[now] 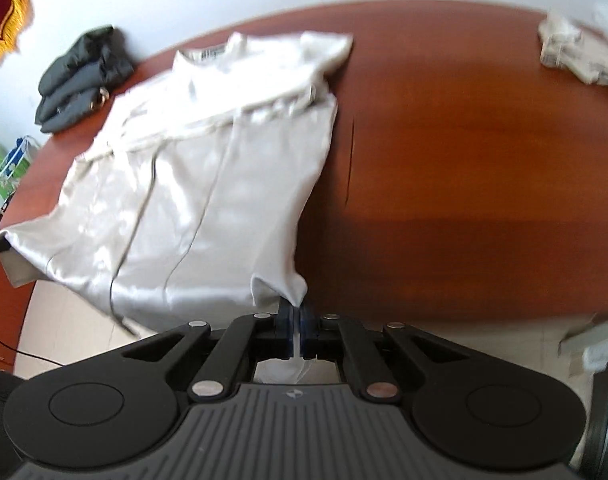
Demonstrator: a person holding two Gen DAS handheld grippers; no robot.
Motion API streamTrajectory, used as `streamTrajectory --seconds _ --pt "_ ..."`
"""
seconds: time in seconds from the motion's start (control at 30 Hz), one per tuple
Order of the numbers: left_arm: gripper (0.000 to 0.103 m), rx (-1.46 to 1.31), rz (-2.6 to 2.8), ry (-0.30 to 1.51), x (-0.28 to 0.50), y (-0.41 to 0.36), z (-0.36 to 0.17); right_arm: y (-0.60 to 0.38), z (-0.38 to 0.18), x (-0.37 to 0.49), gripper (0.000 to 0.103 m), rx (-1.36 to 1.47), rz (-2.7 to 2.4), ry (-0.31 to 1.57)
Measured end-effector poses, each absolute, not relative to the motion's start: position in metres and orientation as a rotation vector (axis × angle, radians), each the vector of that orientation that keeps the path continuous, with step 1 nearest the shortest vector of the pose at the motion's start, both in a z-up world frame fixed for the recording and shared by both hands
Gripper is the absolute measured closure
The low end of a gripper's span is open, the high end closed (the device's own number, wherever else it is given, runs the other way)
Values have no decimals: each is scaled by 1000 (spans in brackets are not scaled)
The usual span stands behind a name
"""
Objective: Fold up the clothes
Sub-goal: 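Lift the hem with both grippers and fold it over toward the collar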
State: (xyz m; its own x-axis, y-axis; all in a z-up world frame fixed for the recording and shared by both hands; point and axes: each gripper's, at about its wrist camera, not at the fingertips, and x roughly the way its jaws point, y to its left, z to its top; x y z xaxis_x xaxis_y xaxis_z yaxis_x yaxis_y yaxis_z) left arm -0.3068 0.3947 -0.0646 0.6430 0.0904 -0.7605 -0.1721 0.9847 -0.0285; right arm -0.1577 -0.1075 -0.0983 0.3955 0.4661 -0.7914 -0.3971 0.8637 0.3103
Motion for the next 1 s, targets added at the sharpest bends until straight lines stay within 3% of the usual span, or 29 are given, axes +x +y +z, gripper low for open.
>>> streamTrajectory --seconds 0.43,1.0 --pt "100 -193 219 750 -234 415 -26 -92 -34 -56 100 51 499 858" --pt "100 -176 204 786 -52 492 -14 -33 -22 148 100 12 354 829"
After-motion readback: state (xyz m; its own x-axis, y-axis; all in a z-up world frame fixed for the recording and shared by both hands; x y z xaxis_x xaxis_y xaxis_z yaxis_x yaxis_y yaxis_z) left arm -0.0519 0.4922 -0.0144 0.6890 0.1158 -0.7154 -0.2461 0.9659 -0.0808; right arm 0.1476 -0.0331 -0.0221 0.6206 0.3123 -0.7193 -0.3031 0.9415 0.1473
